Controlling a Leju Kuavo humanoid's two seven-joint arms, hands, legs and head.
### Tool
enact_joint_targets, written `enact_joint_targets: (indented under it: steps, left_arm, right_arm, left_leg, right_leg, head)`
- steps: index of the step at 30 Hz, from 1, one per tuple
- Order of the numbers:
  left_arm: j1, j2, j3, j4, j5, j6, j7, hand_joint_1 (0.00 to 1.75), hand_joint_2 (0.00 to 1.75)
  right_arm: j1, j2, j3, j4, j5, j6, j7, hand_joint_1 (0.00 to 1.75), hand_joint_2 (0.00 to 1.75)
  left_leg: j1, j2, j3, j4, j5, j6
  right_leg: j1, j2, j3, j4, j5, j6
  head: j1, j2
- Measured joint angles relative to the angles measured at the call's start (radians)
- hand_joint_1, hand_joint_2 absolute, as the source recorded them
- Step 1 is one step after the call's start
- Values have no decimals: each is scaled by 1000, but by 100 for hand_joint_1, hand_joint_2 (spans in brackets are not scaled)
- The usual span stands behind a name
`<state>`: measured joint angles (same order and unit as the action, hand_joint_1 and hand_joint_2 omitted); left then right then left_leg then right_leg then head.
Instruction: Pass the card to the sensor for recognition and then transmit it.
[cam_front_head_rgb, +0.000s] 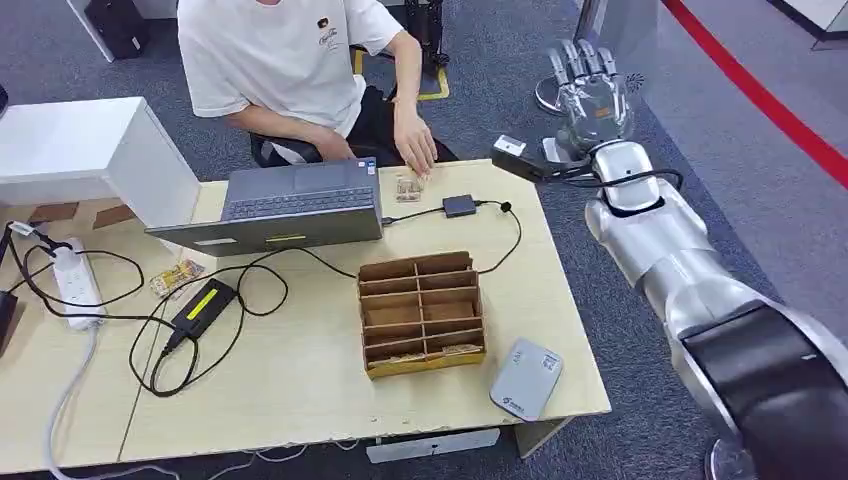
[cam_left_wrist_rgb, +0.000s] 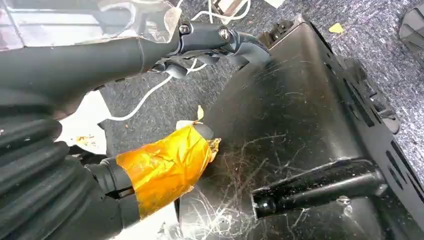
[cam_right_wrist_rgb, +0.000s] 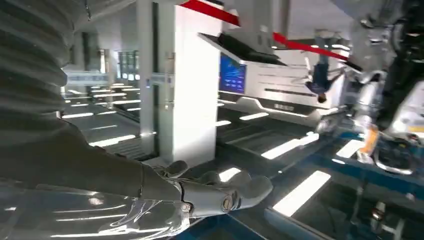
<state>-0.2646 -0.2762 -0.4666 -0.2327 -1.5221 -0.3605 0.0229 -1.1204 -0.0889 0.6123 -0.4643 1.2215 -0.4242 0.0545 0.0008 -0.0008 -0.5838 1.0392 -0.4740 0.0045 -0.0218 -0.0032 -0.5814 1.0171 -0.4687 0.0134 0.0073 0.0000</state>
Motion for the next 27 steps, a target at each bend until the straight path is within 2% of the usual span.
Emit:
enact_joint_targets:
  steps: [3,6,11,13,17,23,24,27]
  left_arm:
    - [-1,-1,-2,1,0,-1,-3,0,175]
    - [-3,-1,-10,2,-2,-6,-27,0,175]
    - [-15,-7,-35,3,-1,-4,-104,0,175]
    - [-20,-11,-35,4,4,-23,-100,0,175]
    - [-23,-12,-35,4,28,-107,-66,0,175]
    - [-23,-12,-35,4,39,-124,-55,0,175]
    - [-23,-12,-35,4,46,-137,-51,0,175]
    - [-25,-13,-35,4,53,-156,-46,0,175]
  right_arm:
    - [-12,21,9,0,4,0,-2,0,175]
    - [-15,50,12,-1,0,6,-33,0,175]
    - [-14,135,19,-6,34,50,-40,0,175]
    - [-14,171,25,-7,40,74,-34,0,175]
    - [-9,213,31,-19,53,93,-42,0,175]
    - [-1,233,33,-25,58,95,-49,0,175]
    - [0,234,33,-25,56,97,-53,175,175]
    - [4,234,33,-24,46,106,-57,175,175]
  left_leg:
    - [0,-4,-2,0,1,-1]
    - [0,-3,-2,0,1,-2]
    - [0,1,-2,0,1,-2]
    - [1,1,-2,0,2,-2]
    - [1,1,-3,-1,2,-3]
    - [1,0,-4,0,2,-3]
    - [1,0,-4,0,2,-3]
    - [1,0,-4,0,2,-3]
  right_leg:
    - [0,-5,0,0,0,0]
    - [0,-3,0,0,0,0]
    - [0,2,-3,0,2,-1]
    - [1,1,-3,0,2,-1]
    - [2,1,-4,0,2,-1]
    - [2,0,-4,0,2,-1]
    - [1,0,-4,0,2,-1]
    - [1,0,-4,0,2,-1]
  head:
    - [0,0]
    - [1,0]
    - [0,0]
    - [0,0]
    - [0,0]
    - [0,0]
    - [0,0]
    - [0,0]
